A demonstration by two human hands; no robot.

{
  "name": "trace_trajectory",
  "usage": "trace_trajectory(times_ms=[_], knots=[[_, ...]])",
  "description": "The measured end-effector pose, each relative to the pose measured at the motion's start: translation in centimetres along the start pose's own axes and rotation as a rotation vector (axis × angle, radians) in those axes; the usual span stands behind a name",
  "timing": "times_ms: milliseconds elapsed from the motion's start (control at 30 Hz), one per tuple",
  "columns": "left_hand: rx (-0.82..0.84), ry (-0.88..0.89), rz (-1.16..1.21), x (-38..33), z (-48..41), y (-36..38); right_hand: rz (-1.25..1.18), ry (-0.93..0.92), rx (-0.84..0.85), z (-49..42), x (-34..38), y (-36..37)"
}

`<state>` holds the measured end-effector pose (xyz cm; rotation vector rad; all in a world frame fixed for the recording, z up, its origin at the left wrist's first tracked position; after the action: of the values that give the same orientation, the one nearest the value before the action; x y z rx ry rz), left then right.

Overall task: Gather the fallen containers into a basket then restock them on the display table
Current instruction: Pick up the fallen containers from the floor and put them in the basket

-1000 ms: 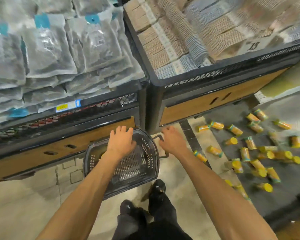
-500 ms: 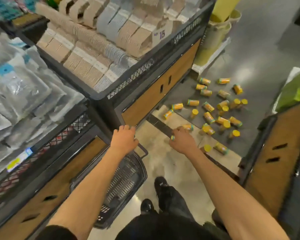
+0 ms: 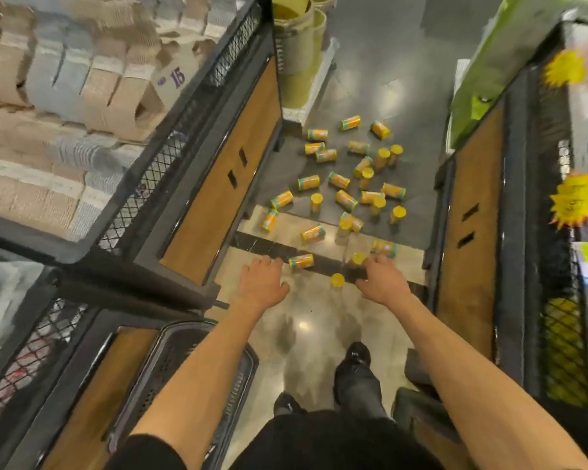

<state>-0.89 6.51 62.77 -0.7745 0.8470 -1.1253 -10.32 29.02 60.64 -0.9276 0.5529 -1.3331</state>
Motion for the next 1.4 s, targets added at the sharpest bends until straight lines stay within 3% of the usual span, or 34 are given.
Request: trace_trajectory(times_ms=[333,567,1033,1400], knots=[[0.056,0.023,-0.02,-9.7,-10.6,1.7,-0.074,0.059,0.094,-6.1,-11.3,-0.8],[0.15,0.086,0.02,-12.0,-17.4,7.0,-0.116,0.141,0.142,-11.2,-16.2,3.5],[0.139,0.141,0.105,-8.0,-35.5,30.1,-0.145,0.219,0.08,-29.7,-19.6,24.1],[0.082,0.128,0.13,-6.6,-46.9,46.6,0.086,0.032,0.044,-42.8,-23.3,39.0]])
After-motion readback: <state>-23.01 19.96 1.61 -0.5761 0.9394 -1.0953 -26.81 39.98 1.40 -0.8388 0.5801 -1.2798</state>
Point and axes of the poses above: each hand's wrist, its own z-axis away from the middle knuckle, its own y-axis out of the palm, x = y × z, the point moved 10 cm from there along -z, towards the middle knuckle, and after that the axes turned 5 degrees about y, right-handed, at the moved point
